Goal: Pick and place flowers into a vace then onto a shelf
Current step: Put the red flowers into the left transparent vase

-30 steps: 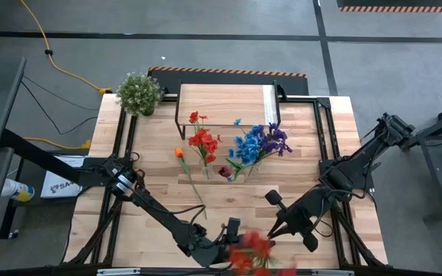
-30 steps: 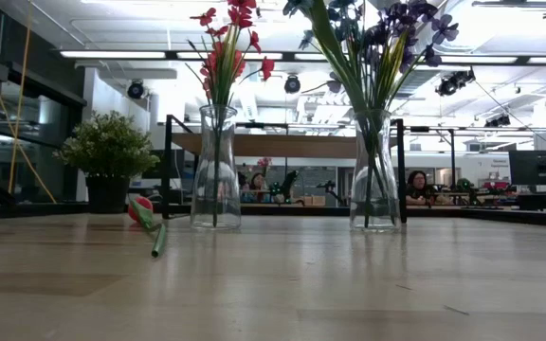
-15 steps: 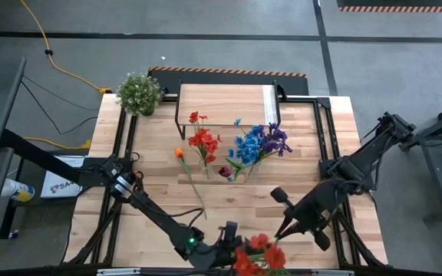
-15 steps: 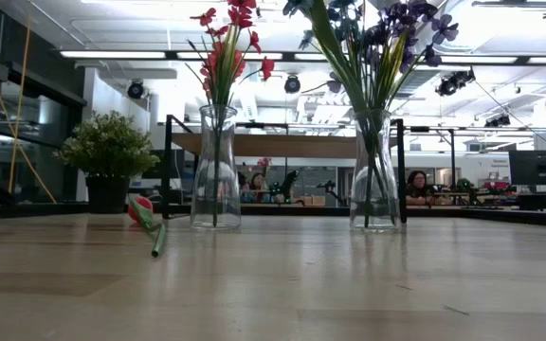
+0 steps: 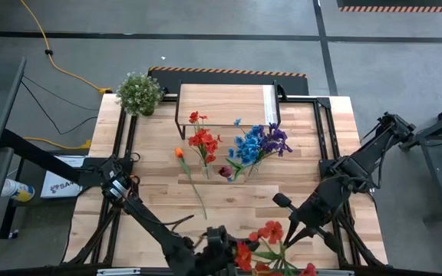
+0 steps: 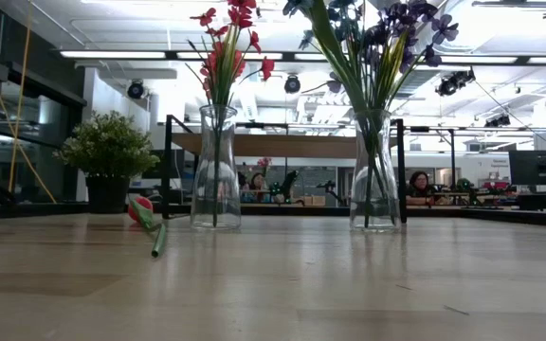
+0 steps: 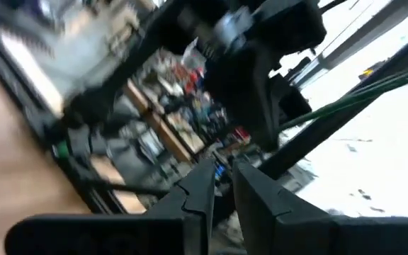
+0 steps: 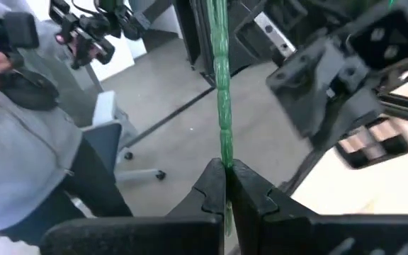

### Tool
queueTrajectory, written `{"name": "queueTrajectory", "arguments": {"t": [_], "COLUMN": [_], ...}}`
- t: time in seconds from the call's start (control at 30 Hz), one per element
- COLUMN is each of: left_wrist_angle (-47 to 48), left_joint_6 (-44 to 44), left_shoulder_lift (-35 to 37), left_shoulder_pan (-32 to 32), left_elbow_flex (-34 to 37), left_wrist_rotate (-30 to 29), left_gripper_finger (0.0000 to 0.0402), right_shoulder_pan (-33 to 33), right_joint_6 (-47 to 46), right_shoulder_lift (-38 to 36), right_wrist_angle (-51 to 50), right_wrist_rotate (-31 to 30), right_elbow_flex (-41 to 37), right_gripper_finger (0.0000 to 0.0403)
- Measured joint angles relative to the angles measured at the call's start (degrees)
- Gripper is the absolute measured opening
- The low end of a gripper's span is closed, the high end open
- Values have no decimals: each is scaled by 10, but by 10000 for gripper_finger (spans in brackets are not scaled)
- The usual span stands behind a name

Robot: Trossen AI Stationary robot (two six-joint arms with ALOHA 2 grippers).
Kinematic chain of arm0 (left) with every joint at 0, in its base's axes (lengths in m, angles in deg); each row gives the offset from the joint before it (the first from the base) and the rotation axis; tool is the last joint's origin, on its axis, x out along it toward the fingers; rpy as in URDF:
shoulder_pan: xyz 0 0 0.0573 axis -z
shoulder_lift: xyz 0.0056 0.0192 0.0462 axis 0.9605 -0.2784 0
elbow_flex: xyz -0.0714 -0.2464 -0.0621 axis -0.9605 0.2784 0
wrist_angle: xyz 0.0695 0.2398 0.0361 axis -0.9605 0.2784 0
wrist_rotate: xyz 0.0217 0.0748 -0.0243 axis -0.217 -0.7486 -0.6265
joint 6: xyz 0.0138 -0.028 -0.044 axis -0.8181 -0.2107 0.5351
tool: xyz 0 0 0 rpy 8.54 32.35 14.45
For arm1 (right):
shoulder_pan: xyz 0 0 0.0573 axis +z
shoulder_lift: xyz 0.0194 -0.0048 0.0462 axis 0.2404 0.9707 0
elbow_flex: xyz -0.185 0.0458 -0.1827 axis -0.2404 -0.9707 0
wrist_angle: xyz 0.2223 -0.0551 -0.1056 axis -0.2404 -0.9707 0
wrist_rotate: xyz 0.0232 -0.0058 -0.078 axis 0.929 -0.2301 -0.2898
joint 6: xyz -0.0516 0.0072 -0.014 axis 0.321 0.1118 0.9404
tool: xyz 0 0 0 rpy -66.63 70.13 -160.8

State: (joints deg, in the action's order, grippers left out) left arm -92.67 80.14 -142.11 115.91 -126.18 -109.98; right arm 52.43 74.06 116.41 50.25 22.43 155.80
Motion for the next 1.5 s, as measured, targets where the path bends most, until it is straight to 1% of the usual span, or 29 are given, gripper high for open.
{"name": "queueTrajectory", "arguments": {"t": [0.1,0.2,0.3,0.4,0.5,0.6,0.7,0.87,1.13,1.4,1.5], "left_wrist_angle": [-64,-103,-126,-169,-209,-234,-227,-199,-189,-187,-184], "left_joint_6": [-125,-209,-278,-340,-386,-428,-456,-489,-492,-502,-502], "left_shoulder_lift": [0,1,1,1,1,1,1,1,1,1,1], "left_shoulder_pan": [1,-1,-1,0,0,-1,0,4,7,7,7], "left_elbow_flex": [-1,-1,-1,-1,-1,-10,-26,-44,-47,-47,-47], "left_wrist_rotate": [-2,2,4,7,11,30,44,44,43,42,42], "left_gripper_finger": [90,90,90,90,90,90,90,90,90,90,90], "right_shoulder_pan": [0,0,0,0,-5,-14,-24,-46,-68,-78,-85], "right_joint_6": [-17,-38,-55,-70,-79,-93,-98,-102,-107,-115,-116], "right_shoulder_lift": [0,0,0,2,5,17,34,46,52,77,78], "right_wrist_angle": [22,50,67,75,76,80,90,115,135,147,152], "right_wrist_rotate": [11,25,33,23,17,20,26,53,73,88,109], "right_elbow_flex": [0,0,0,0,-1,-1,-2,-2,-2,-2,-2], "right_gripper_finger": [0,0,0,0,0,0,0,0,0,0,0]}}
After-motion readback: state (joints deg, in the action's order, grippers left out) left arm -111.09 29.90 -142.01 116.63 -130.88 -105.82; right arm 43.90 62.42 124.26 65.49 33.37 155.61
